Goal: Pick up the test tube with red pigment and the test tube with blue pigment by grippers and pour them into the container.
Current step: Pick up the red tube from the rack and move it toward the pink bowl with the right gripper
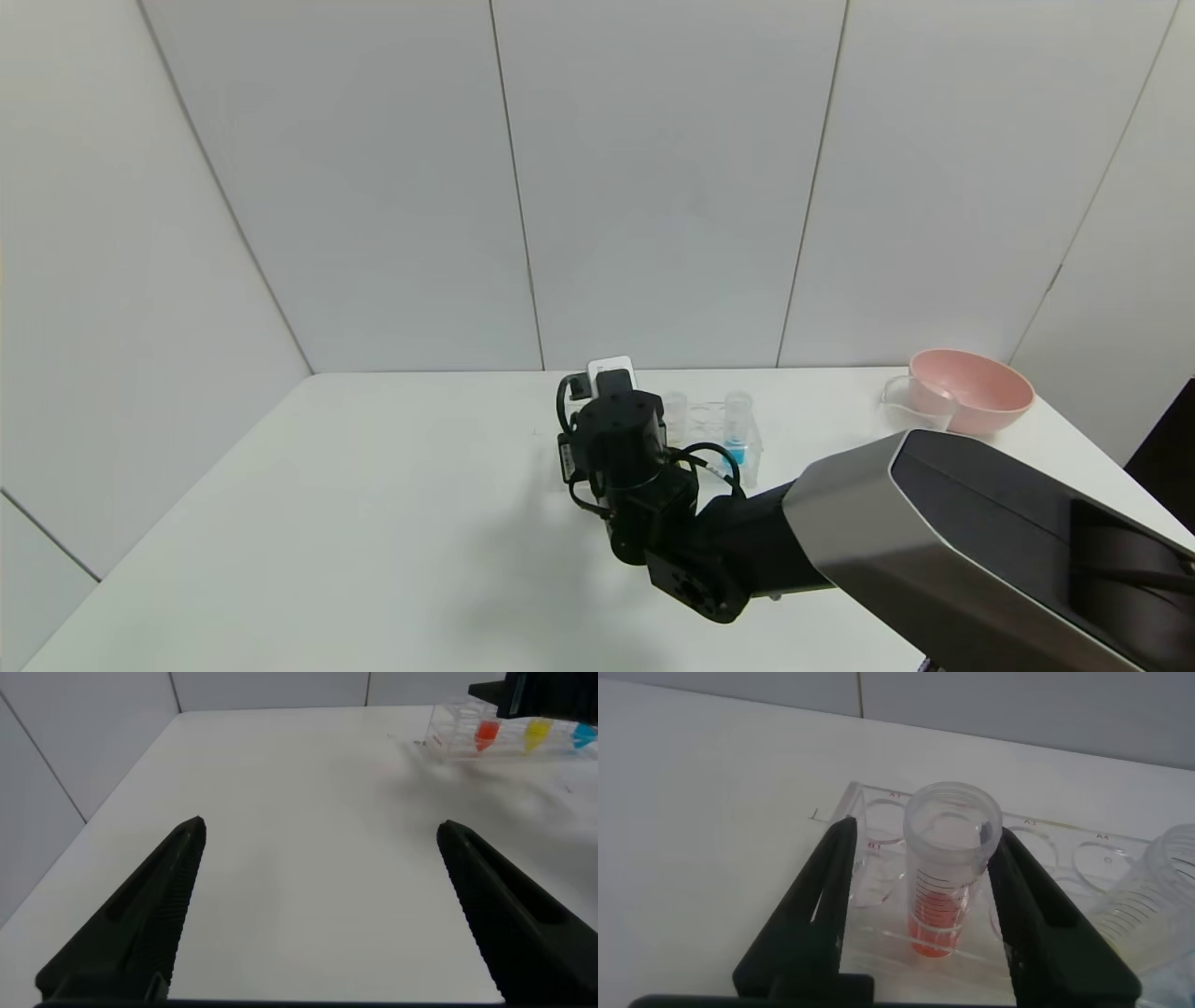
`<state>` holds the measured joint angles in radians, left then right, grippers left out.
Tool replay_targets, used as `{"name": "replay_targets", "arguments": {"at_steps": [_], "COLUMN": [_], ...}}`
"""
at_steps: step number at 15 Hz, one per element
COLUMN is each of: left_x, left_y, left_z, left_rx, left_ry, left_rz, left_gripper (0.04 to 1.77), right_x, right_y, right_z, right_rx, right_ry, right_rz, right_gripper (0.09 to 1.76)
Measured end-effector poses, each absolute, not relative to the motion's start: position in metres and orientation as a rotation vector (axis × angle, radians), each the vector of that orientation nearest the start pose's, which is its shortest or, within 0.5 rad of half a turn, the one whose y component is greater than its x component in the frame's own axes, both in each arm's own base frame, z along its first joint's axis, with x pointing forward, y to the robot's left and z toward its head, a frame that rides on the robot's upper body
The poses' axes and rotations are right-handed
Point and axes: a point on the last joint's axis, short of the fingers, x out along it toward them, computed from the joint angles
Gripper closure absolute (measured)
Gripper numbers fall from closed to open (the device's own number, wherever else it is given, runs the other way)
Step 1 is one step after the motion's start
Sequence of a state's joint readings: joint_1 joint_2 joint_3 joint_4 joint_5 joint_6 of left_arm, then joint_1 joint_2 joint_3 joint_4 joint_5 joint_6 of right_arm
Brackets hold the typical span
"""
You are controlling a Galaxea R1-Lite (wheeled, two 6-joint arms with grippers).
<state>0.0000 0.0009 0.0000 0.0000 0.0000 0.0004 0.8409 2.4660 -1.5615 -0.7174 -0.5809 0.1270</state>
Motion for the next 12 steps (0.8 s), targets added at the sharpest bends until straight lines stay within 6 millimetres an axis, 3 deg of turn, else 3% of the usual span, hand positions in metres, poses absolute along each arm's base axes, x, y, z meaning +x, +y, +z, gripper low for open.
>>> {"name": "replay_targets", "arguments": {"at_steps": [2,3,4,12], "left_x": [-0.0227,-0.0227,-0.0227,-0.0227], "left_y": [0.0000,0.0000,0.0000,0.0000], "left_z": [0.0755,0.0755,0.0755,0.0755], "left_rx": [0.000,0.000,0.000,0.000], "left_ry": [0.001,0.001,0.001,0.001], "left_rz": [0.000,0.000,0.000,0.000], "left_gripper": [0.05,0.05,0.05,0.05], "right_x": [0.3414,0.3412,0.3413,0.3404], "right_y": [0.3629,0.3626,0.3625,0.3625], "right_z": [0.0785,0.0787,0.0792,0.0832], "right_rx": [0.003,0.001,0.002,0.008], "right_ry": [0.159,0.159,0.158,0.151], "right_rz": [0.247,0.243,0.244,0.245], "right_gripper": [1.06,1.27,1.34,1.34]}}
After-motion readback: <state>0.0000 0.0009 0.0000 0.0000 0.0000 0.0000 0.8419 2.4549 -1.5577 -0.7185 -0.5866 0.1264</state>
